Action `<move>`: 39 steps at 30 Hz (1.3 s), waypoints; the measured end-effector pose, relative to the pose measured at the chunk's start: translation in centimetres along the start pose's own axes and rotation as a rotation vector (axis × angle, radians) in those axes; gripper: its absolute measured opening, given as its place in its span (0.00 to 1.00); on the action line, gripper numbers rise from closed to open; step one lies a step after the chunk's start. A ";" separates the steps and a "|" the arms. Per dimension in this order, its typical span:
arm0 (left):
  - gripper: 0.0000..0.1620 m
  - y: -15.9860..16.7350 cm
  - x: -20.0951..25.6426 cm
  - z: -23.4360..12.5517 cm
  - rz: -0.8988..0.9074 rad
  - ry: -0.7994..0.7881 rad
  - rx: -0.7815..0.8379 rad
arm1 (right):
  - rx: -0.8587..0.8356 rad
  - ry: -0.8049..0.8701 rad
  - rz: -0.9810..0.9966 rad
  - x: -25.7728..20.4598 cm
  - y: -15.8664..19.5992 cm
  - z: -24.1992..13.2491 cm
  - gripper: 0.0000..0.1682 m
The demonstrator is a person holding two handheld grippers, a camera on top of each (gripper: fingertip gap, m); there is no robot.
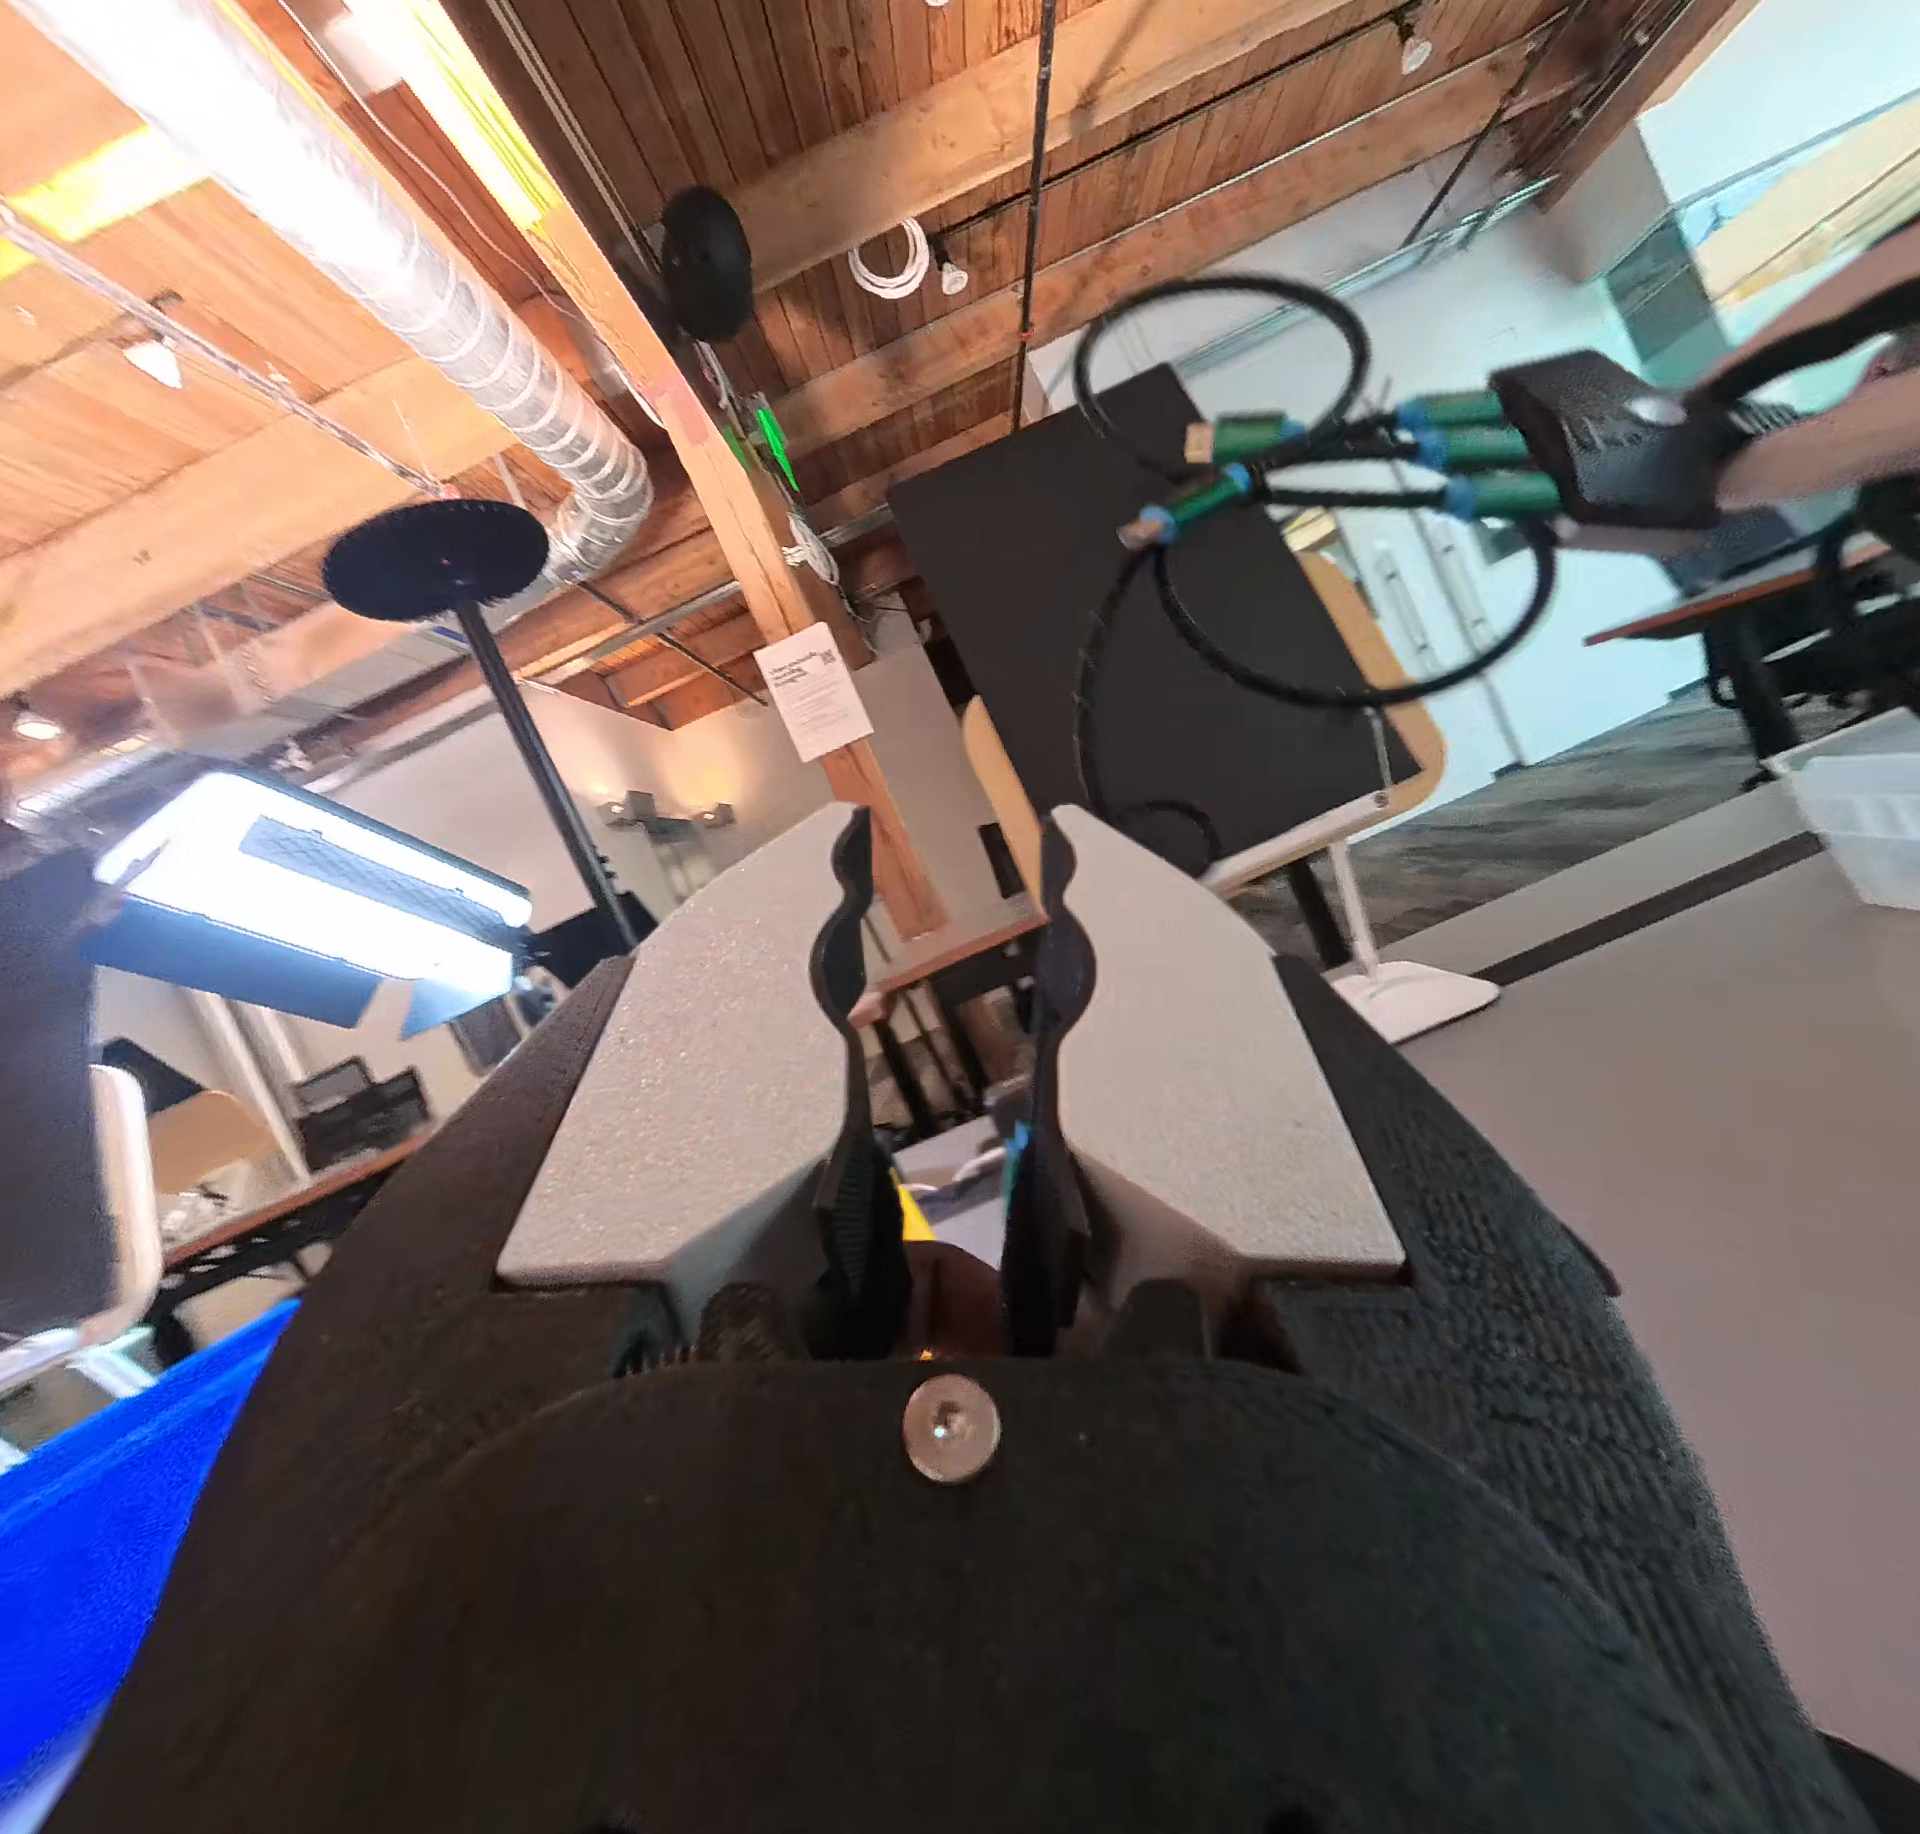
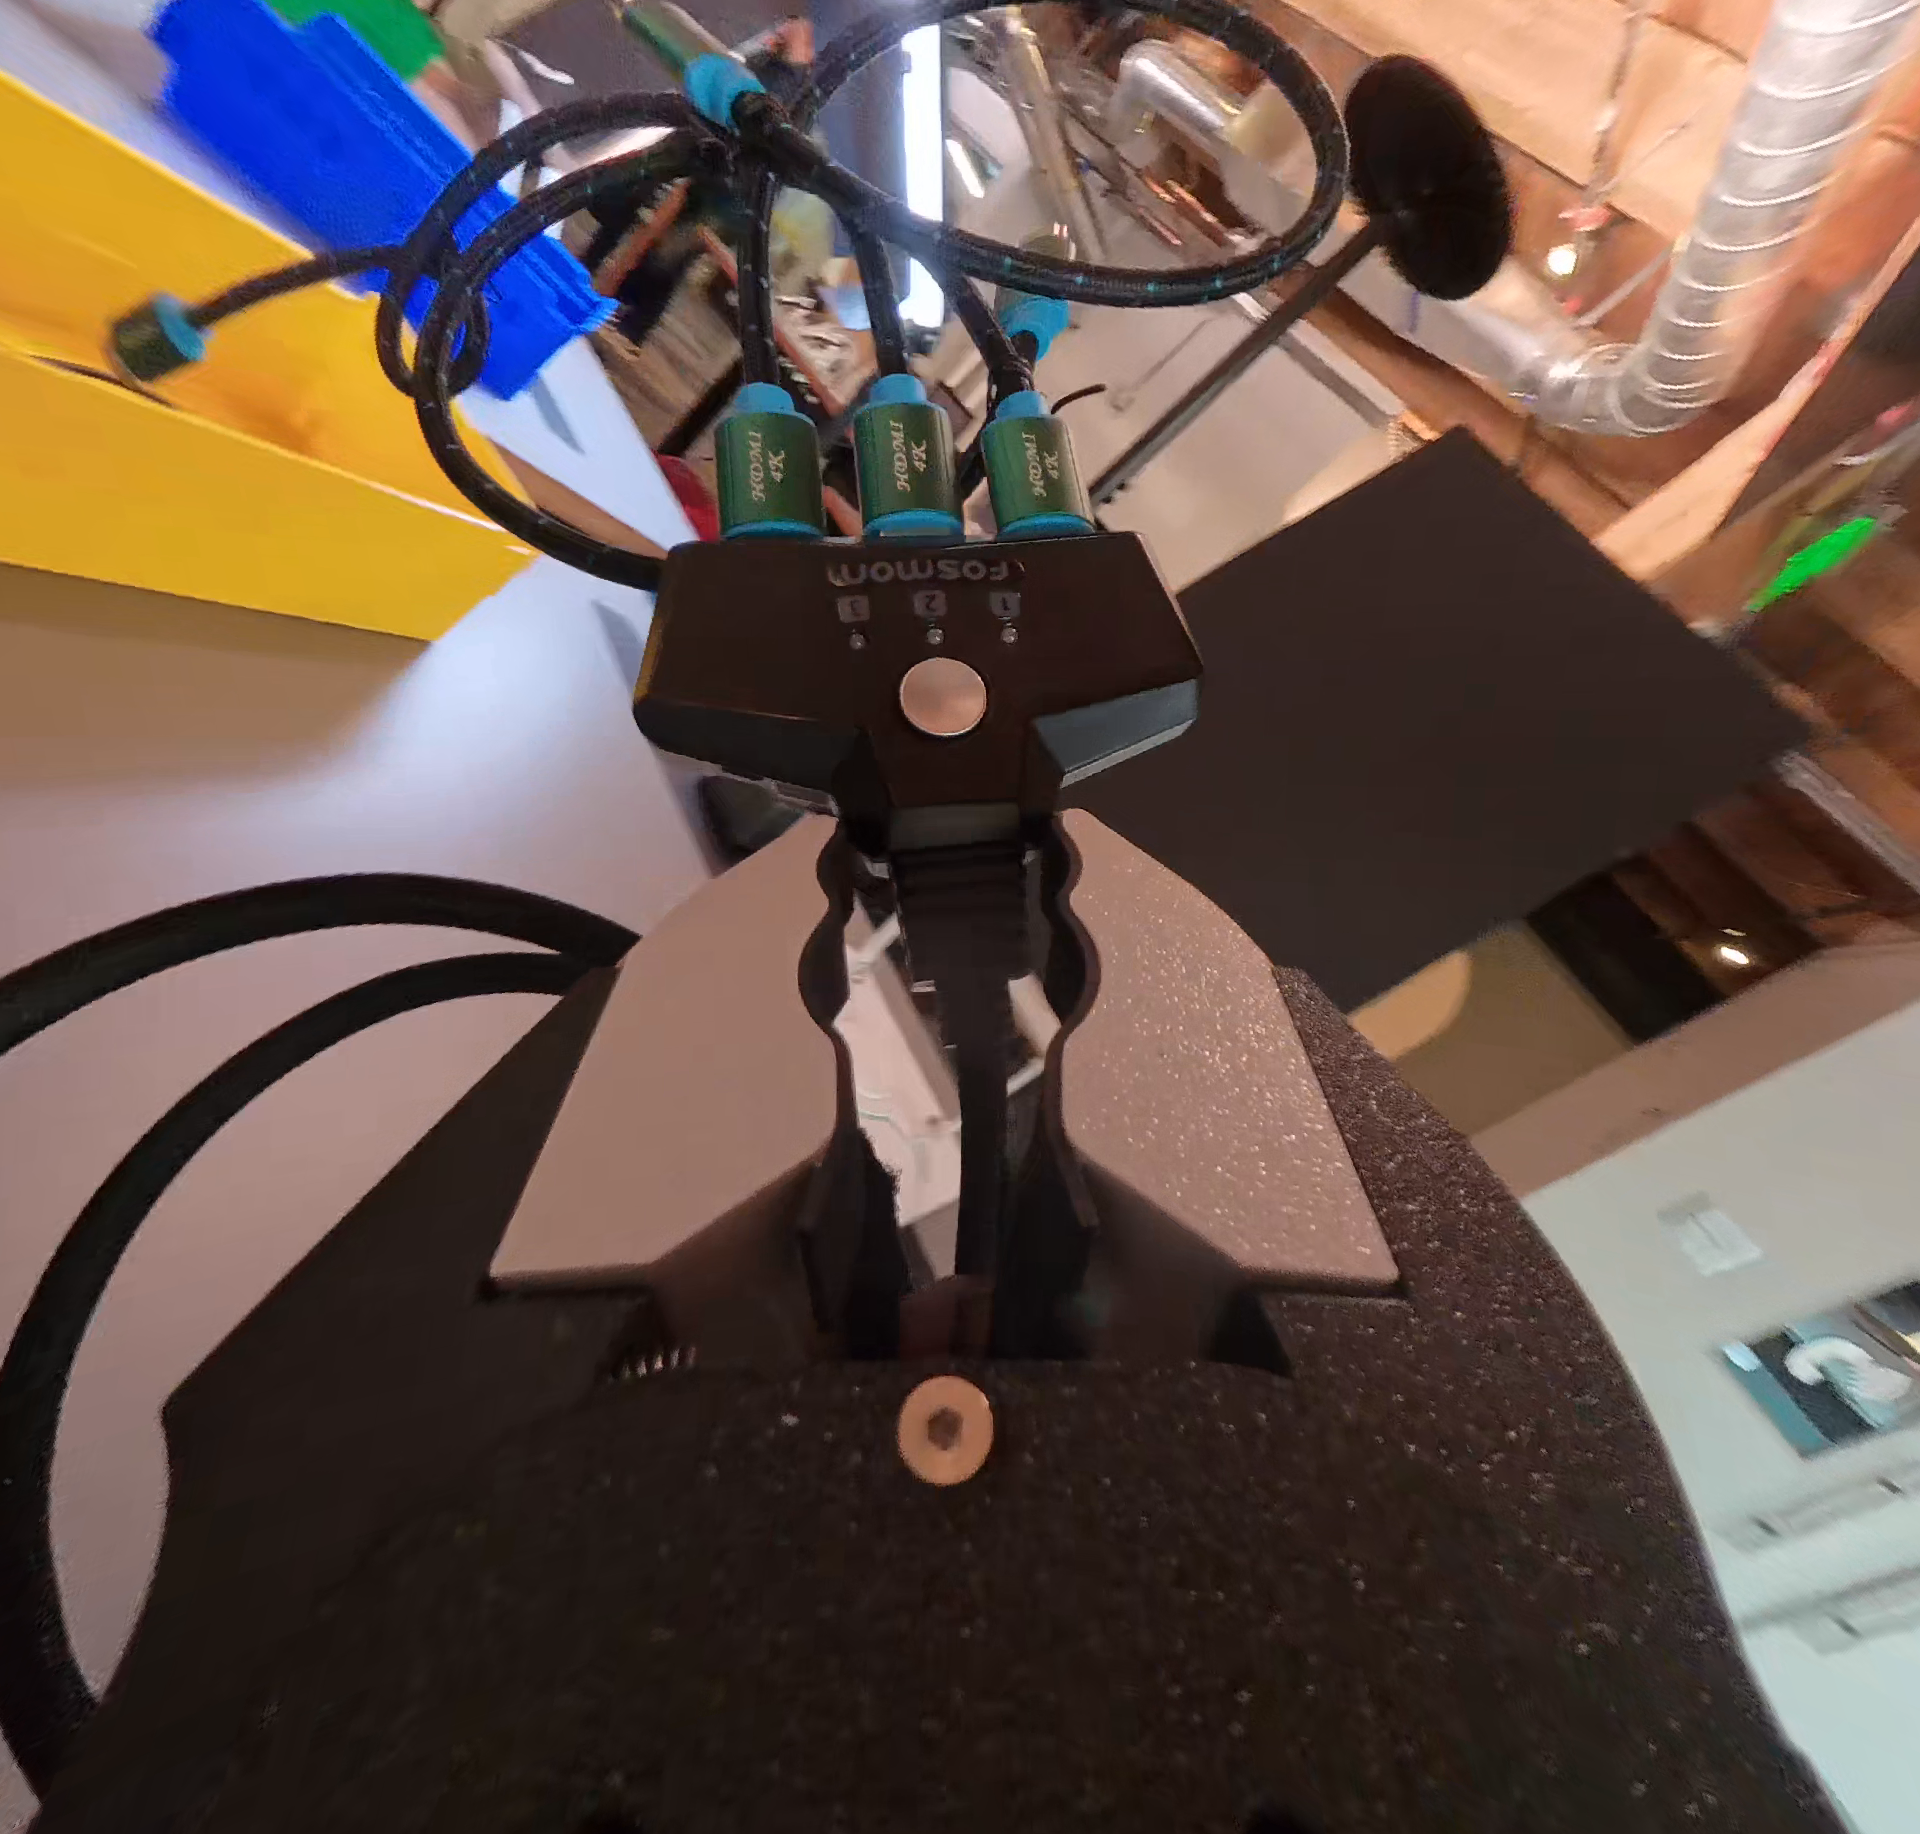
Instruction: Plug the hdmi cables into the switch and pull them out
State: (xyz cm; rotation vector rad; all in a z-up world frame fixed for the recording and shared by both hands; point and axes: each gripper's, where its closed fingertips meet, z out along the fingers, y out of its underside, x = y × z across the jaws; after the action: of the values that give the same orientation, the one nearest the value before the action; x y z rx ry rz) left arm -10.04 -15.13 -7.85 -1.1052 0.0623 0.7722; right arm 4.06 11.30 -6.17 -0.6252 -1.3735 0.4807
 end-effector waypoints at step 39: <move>0.20 9.1 13.8 0.4 0.160 0.442 -0.169 | -0.370 0.926 0.249 20.5 24.4 -15.4 0.20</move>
State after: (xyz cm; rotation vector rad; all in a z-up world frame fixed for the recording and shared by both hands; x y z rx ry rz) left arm -5.21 -5.49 -20.40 -1.4305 0.4706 0.6708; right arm 23.26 40.96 -8.28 -1.1503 -0.4942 0.0815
